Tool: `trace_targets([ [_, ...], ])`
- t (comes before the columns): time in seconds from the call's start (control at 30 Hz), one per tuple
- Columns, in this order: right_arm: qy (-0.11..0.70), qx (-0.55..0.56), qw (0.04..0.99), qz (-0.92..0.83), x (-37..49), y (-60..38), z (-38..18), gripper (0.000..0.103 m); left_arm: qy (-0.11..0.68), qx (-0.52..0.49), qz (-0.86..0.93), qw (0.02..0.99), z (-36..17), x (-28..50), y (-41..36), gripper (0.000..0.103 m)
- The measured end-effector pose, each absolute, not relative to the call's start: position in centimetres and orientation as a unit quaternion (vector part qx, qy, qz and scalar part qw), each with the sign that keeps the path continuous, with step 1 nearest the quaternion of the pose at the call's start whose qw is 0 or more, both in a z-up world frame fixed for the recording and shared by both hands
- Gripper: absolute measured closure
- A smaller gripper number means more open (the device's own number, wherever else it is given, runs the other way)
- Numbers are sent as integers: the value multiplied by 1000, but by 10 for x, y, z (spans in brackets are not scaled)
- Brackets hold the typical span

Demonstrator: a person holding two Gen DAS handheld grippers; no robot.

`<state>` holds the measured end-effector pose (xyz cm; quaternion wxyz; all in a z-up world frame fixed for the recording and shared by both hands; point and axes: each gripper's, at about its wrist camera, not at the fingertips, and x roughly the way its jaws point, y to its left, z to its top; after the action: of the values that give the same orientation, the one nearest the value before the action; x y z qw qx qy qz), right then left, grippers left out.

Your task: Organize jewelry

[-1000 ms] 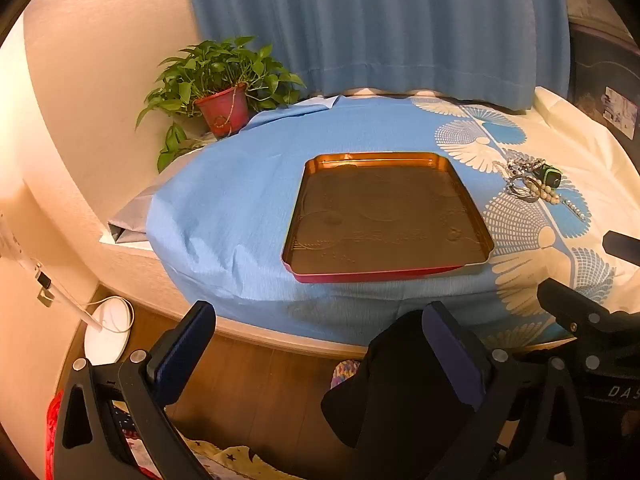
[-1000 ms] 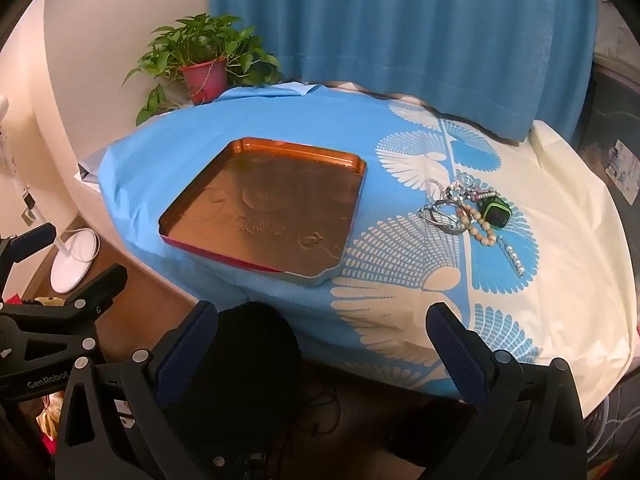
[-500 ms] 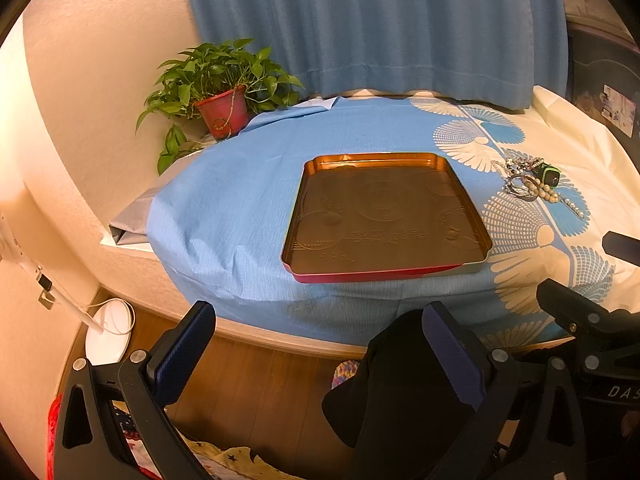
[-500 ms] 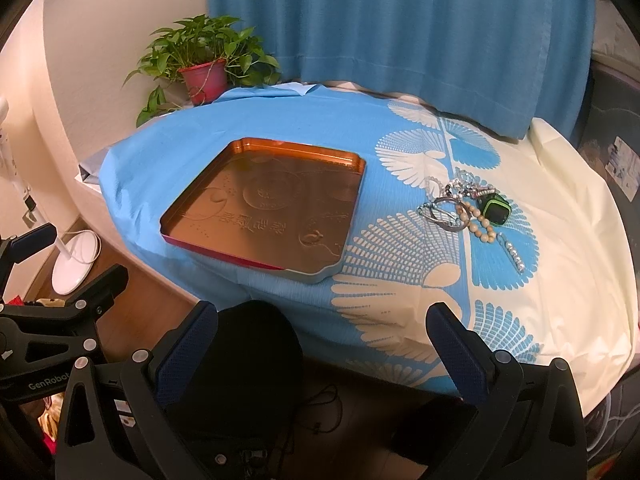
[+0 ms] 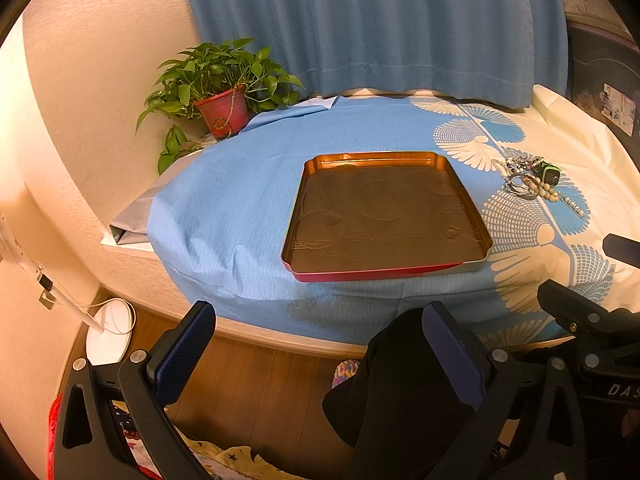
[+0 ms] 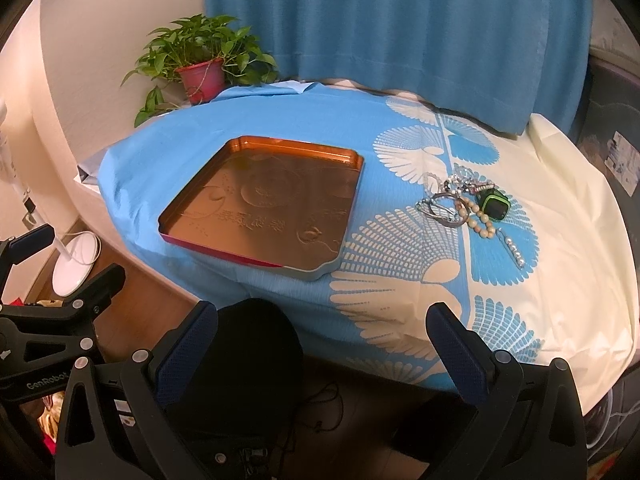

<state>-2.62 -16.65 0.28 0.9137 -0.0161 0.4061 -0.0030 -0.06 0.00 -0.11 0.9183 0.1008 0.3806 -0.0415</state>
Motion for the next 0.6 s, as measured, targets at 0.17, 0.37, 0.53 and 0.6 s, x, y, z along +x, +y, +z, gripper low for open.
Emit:
trace_targets([
  [0.17, 406, -16, 914, -4, -29, -166, 2, 0, 380, 102, -41, 918, -1, -1, 0, 0],
  [0.37, 407, -15, 913, -3, -28, -167, 1, 0, 382, 102, -41, 918, -1, 0, 2, 0],
  [0.53, 408, -15, 913, -3, -29, -167, 0, 0, 380, 101, -42, 919, -1, -1, -1, 0],
  [0.6, 407, -15, 913, -3, -27, -168, 1, 0, 380, 102, -42, 918, -1, -1, -1, 0],
])
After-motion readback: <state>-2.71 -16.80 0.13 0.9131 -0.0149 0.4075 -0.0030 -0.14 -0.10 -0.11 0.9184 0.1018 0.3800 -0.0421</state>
